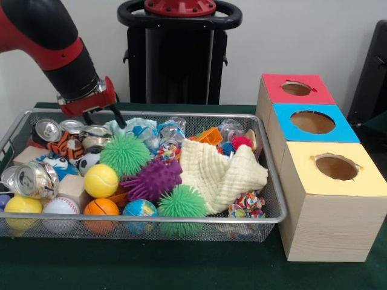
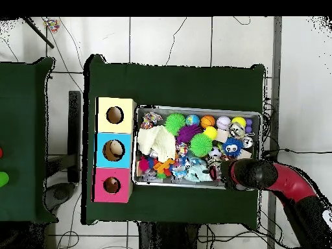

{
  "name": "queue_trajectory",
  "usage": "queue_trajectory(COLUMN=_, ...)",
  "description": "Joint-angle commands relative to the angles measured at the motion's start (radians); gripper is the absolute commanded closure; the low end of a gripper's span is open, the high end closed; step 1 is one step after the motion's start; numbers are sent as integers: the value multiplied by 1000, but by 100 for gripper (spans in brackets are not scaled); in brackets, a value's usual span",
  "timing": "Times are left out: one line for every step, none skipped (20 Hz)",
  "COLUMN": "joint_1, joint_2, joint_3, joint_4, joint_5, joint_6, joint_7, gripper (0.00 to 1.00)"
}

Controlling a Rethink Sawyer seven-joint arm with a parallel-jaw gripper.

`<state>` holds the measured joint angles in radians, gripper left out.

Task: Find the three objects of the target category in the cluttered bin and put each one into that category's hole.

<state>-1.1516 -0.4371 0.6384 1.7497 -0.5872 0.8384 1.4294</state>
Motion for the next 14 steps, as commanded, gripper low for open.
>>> queue_trajectory(joint_1=-3, joint_2=24, joint_3=74, joint_4=-188, joint_5=-69, joint_6=43, joint_7=-314, gripper=0)
queue_trajectory(joint_1=2, joint_2=23, joint_3=71, joint_4=-193, joint_5=-69, joint_6=46, joint_7=-303, gripper=0)
queue_trajectory(joint_1=8, joint_2=20, joint_3=65, joint_4=-197, joint_5=-70, joint_6=47, joint_7=-287, gripper=0)
queue_trajectory(joint_1=13, joint_2=16, joint_3=61, joint_4=-198, joint_5=-71, joint_6=45, joint_7=-268, gripper=0)
queue_trajectory(joint_1=22, joint_2=13, joint_3=53, joint_4=-204, joint_5=-74, joint_6=43, joint_7=-243, gripper=0)
queue_trajectory(joint_1=31, joint_2=10, joint_3=45, joint_4=-211, joint_5=-76, joint_6=40, joint_7=-219, gripper=0)
queue_trajectory(joint_1=41, joint_2=10, joint_3=38, joint_4=-221, joint_5=-78, joint_6=35, joint_7=-196, gripper=0)
queue_trajectory(joint_1=49, joint_2=13, joint_3=34, joint_4=-234, joint_5=-77, joint_6=27, joint_7=-173, gripper=0)
queue_trajectory(joint_1=57, joint_2=17, joint_3=29, joint_4=-249, joint_5=-75, joint_6=18, joint_7=-151, gripper=0)
queue_trajectory(joint_1=67, joint_2=18, joint_3=25, joint_4=-265, joint_5=-74, joint_6=13, joint_7=-133, gripper=0)
queue_trajectory(joint_1=77, joint_2=19, joint_3=19, joint_4=-281, joint_5=-74, joint_6=12, joint_7=-118, gripper=0)
queue_trajectory(joint_1=85, joint_2=20, joint_3=15, joint_4=-294, joint_5=-73, joint_6=11, joint_7=-109, gripper=0)
queue_trajectory(joint_1=89, joint_2=21, joint_3=14, joint_4=-304, joint_5=-71, joint_6=10, joint_7=-103, gripper=0)
queue_trajectory(joint_1=91, joint_2=22, joint_3=13, joint_4=-306, joint_5=-68, joint_6=7, joint_7=-101, gripper=0)
